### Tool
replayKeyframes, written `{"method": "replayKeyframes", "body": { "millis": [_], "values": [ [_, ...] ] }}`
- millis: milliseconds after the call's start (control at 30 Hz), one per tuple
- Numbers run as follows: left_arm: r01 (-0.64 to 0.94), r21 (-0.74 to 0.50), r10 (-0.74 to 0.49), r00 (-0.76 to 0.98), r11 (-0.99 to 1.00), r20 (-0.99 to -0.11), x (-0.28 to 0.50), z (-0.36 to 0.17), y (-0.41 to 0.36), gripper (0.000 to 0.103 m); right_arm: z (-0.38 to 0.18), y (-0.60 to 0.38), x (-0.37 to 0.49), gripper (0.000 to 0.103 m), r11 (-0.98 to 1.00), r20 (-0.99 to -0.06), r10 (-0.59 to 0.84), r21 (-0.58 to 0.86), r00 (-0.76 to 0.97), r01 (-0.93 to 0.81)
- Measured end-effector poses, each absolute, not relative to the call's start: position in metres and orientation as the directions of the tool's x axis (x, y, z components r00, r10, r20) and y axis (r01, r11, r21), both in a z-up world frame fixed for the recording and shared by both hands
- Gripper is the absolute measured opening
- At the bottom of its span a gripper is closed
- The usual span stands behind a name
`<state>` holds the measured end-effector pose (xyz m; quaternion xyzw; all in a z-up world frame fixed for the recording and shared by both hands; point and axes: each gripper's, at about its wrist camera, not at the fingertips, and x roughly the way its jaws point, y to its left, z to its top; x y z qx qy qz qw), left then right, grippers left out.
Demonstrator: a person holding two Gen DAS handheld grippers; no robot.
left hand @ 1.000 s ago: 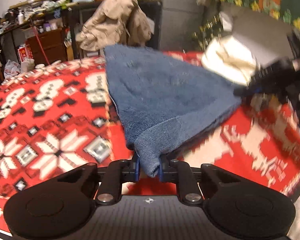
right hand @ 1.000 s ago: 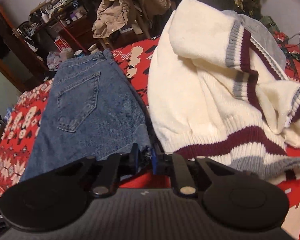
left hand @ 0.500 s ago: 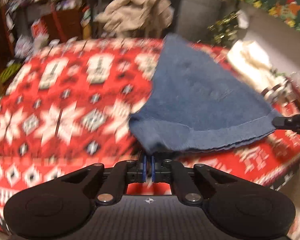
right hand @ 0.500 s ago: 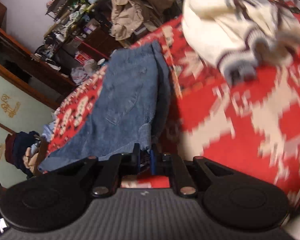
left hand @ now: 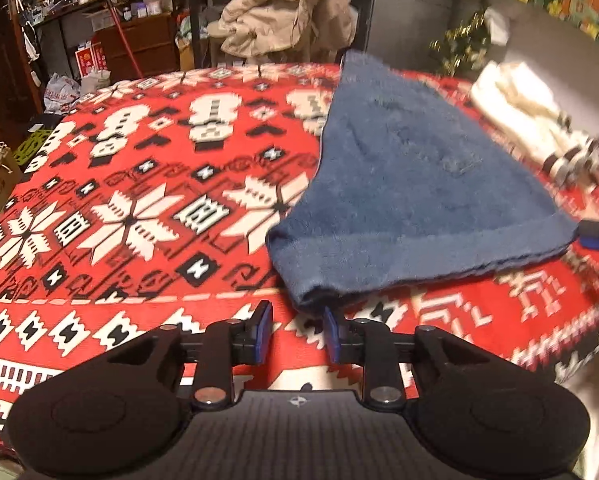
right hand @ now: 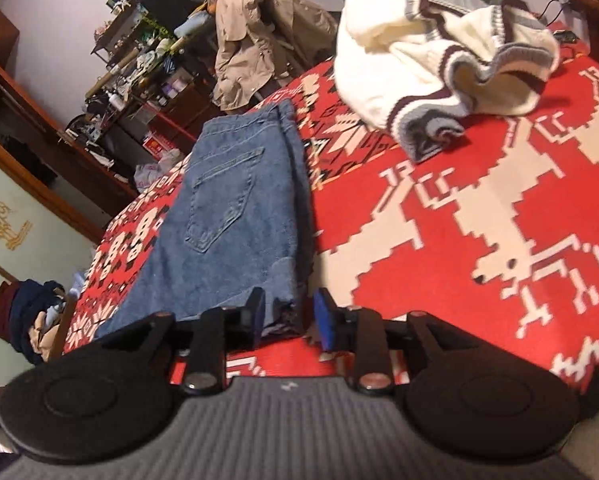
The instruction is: Fold clothes
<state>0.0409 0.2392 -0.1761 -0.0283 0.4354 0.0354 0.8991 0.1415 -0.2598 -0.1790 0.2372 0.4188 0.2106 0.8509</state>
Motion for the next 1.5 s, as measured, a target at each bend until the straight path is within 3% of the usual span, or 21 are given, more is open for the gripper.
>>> {"method": "replayKeyframes", "body": {
  "millis": [133, 300, 767, 900, 967, 1000, 1033, 1200, 1400, 1500],
  "values": [
    [-0.103, 0.026, 0.085, 0.626, 0.994, -0.776, 0.043, -0.181, 0.233, 0.027, -0.185, -0.268, 0.141, 0.036, 0.782, -0.598, 0.570, 0.605, 0.564, -0.150],
    [-0.215, -0.078, 0.084, 0.654, 0.973, -0.752, 0.042, -0.184, 0.250, 0.027, -0.192, -0.272, 0.140, 0.037, 0.762, -0.572, 0.585, 0.631, 0.575, -0.147],
    [-0.259, -0.143, 0.070, 0.669, 0.955, -0.740, 0.043, -0.187, 0.256, 0.029, -0.186, -0.264, 0.142, 0.034, 0.754, -0.538, 0.593, 0.632, 0.599, -0.179],
    [-0.259, -0.165, 0.055, 0.674, 0.952, -0.737, 0.041, -0.188, 0.259, 0.031, -0.171, -0.255, 0.137, 0.059, 0.810, -0.560, 0.539, 0.550, 0.630, -0.203],
    [-0.259, -0.178, 0.047, 0.677, 0.949, -0.735, 0.041, -0.188, 0.260, 0.032, -0.157, -0.248, 0.130, 0.077, 0.860, -0.581, 0.479, 0.461, 0.658, -0.219],
    [-0.260, -0.184, 0.043, 0.678, 0.948, -0.733, 0.041, -0.188, 0.261, 0.032, -0.150, -0.244, 0.126, 0.095, 0.883, -0.590, 0.447, 0.409, 0.672, -0.229],
    [-0.260, -0.188, 0.041, 0.679, 0.947, -0.733, 0.041, -0.188, 0.261, 0.032, -0.142, -0.241, 0.122, 0.102, 0.904, -0.596, 0.415, 0.355, 0.687, -0.237],
    [-0.260, -0.193, 0.037, 0.681, 0.946, -0.732, 0.041, -0.188, 0.262, 0.033, -0.108, -0.214, 0.098, 0.102, 0.936, -0.592, 0.323, 0.084, 0.738, -0.342],
    [-0.259, -0.199, 0.033, 0.682, 0.945, -0.731, 0.041, -0.188, 0.263, 0.033, -0.085, -0.202, 0.093, 0.102, 0.857, -0.593, 0.456, 0.092, 0.664, -0.507],
    [-0.258, -0.209, 0.026, 0.684, 0.943, -0.729, 0.041, -0.188, 0.264, 0.035, -0.079, -0.193, 0.094, 0.093, 0.828, -0.624, 0.457, 0.038, 0.634, -0.559]
  ]
}}
